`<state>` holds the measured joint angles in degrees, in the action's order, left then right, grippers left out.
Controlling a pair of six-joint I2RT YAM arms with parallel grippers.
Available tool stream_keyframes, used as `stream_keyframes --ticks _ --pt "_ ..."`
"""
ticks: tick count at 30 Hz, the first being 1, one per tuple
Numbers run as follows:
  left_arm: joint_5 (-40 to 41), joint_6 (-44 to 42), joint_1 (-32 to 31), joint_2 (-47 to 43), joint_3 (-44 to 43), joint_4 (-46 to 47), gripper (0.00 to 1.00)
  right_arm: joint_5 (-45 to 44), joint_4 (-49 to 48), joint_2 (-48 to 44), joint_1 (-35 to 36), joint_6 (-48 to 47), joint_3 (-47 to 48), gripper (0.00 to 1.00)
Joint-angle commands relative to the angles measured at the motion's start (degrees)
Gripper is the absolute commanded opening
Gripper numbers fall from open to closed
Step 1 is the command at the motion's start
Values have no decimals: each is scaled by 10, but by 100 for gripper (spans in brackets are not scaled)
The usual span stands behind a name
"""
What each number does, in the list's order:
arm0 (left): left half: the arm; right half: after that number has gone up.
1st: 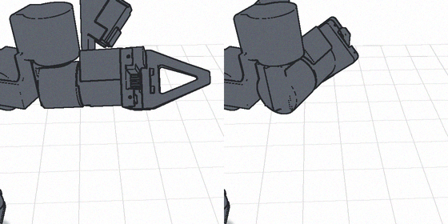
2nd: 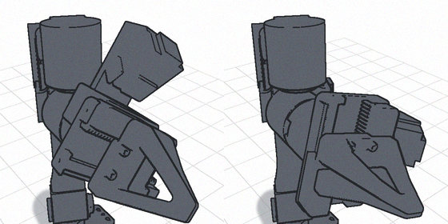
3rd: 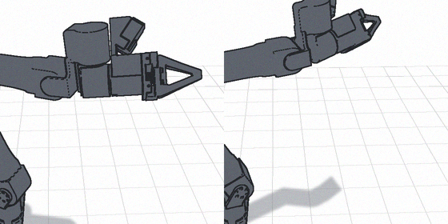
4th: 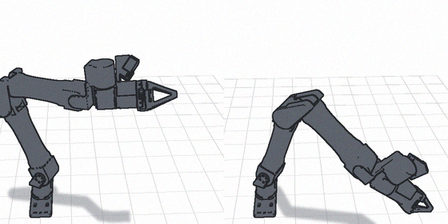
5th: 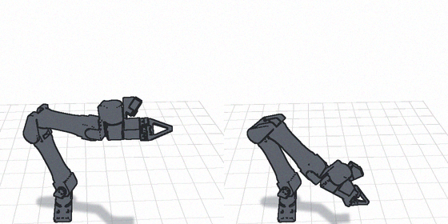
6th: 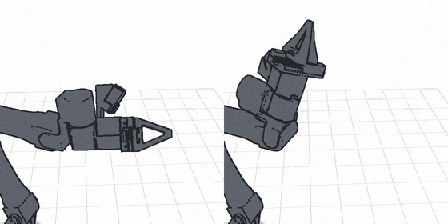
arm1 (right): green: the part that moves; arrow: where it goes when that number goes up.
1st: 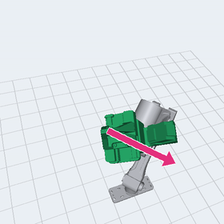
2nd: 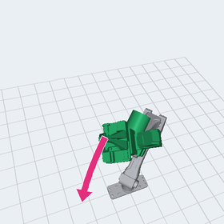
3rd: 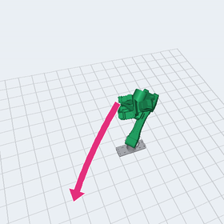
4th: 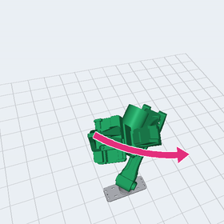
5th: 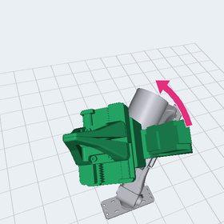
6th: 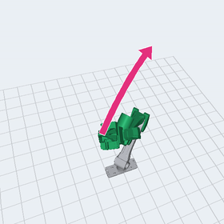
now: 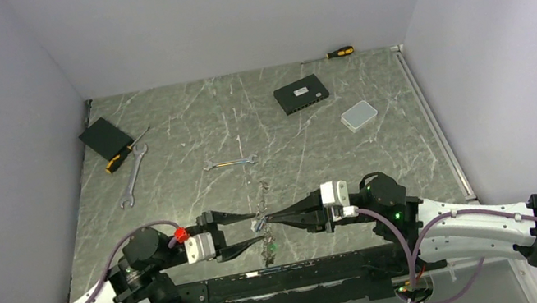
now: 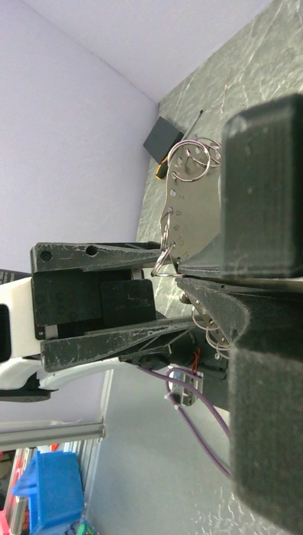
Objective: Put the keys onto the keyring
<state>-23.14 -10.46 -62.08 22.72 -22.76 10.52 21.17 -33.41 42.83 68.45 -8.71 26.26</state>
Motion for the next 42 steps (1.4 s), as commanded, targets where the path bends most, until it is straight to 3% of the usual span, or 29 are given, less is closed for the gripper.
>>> stream_keyframes --ticks 1,11,13,17,18,24,34,42 --pt "-7 -4 -2 21 -6 44 51 9 -43 -1 0 10 35 0" --pt "2 -7 -2 39 2 86 46 11 -44 5 0 11 37 0" --pt "2 -11 -2 38 -1 78 36 12 -44 6 0 10 36 0" --pt "1 -30 -3 39 -25 24 4 11 -41 6 0 8 38 0" --pt "1 -34 -2 41 -35 7 0 10 -39 6 0 7 39 0" --pt "3 -50 -2 34 -82 -76 0 -5 -39 11 -1 8 26 0" --pt "-29 -68 -2 38 -175 -191 0 7 -119 50 -10 24 -1 0" --pt "-1 -56 -3 30 -143 -188 0 23 -129 41 -20 26 7 0"
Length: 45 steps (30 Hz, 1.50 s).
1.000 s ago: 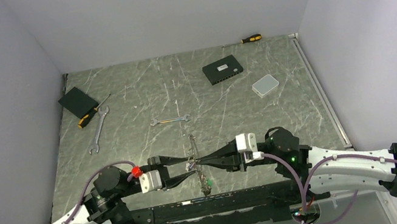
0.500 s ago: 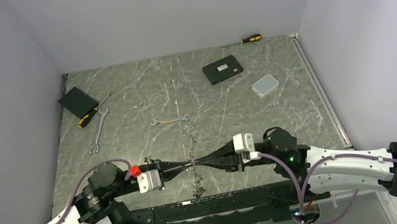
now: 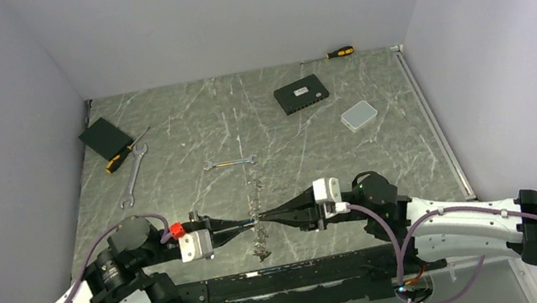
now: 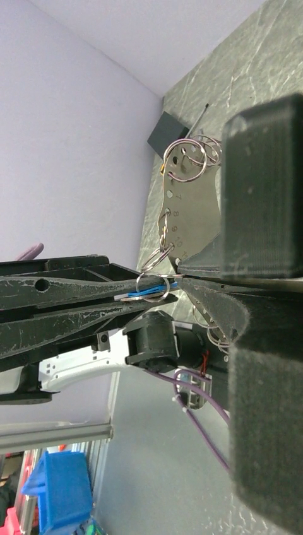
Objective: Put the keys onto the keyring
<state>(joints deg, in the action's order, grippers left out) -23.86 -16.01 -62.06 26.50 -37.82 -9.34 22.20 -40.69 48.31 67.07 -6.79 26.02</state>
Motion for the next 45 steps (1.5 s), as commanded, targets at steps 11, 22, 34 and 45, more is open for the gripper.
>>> stream_keyframes --ticks 11,22,34,45 --pt "27 -16 -3 14 0 -2 0 19 7 -26 -9 7 15 0" --pt "-2 -45 -3 52 -49 -19 0 -33 58 -24 -14 22 5 0" --pt "-1 -71 -3 83 -86 -58 0 -30 95 19 -14 6 36 0" --pt "67 -139 -3 96 -162 -211 0 -54 140 15 -15 -18 47 0"
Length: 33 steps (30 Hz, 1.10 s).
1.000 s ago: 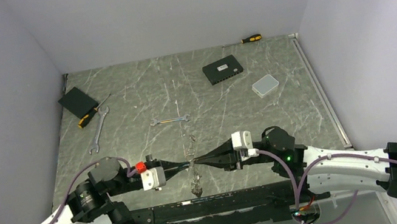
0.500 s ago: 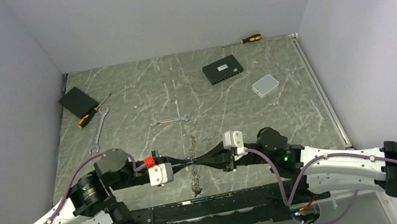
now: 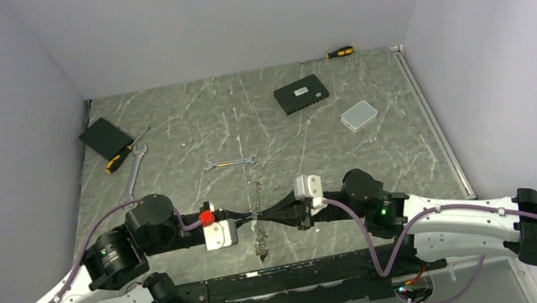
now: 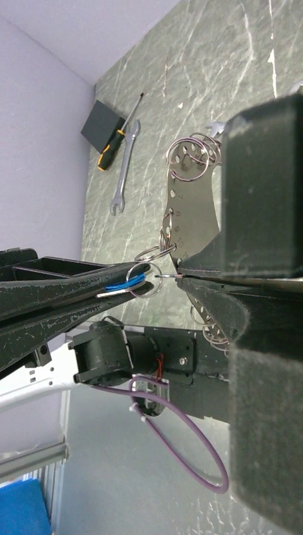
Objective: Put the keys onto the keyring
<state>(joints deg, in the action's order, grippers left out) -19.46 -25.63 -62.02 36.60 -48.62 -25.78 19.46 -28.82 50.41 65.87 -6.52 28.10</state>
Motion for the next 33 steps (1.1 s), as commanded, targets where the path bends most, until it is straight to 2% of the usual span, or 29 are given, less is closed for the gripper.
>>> stream_keyframes --ticks 1,7,14,22,29,33 --pt "30 -50 -3 -2 -61 -63 0 -33 27 -5 -3 -26 28 0" --pt "82 -87 -3 16 -88 -131 0 -35 38 7 -19 -38 42 0" --pt "100 -98 -3 4 -47 -110 0 -4 -22 14 -37 -18 43 0" --pt "84 -80 -3 -28 -16 -111 0 41 -144 5 -59 45 30 0" --pt "5 -33 -3 -29 24 -42 0 80 -244 50 -64 94 33 0" --pt "16 -17 -3 -19 27 -49 0 85 -284 58 -64 111 37 0"
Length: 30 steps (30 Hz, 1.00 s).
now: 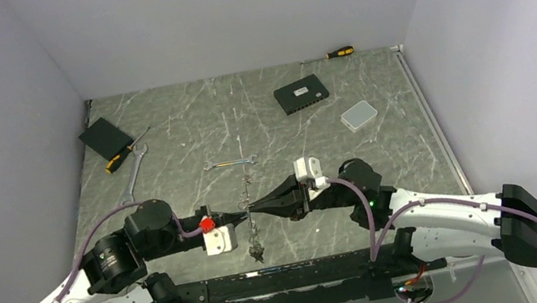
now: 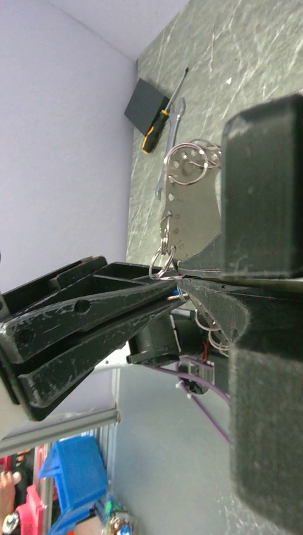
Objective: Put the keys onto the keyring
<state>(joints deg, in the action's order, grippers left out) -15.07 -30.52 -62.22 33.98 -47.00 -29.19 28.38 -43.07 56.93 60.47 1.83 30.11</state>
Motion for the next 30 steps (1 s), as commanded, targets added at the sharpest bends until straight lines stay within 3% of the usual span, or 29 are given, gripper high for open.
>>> stream_keyframes --ticks 1,9,20,27,30 --pt "-28 38 -1 6 15 -10 0 -2 -149 -6 -11 31 20 0" --pt "-59 95 -1 8 57 77 0 23 -216 23 -12 71 32 0" --pt "-26 77 -1 -30 29 19 0 1 -166 -13 -12 57 8 0" --pt "-28 81 -1 -53 32 30 0 -5 -167 -17 -12 70 -10 0" --pt "-31 81 -1 -54 36 40 7 -8 -171 -17 -12 71 -14 0"
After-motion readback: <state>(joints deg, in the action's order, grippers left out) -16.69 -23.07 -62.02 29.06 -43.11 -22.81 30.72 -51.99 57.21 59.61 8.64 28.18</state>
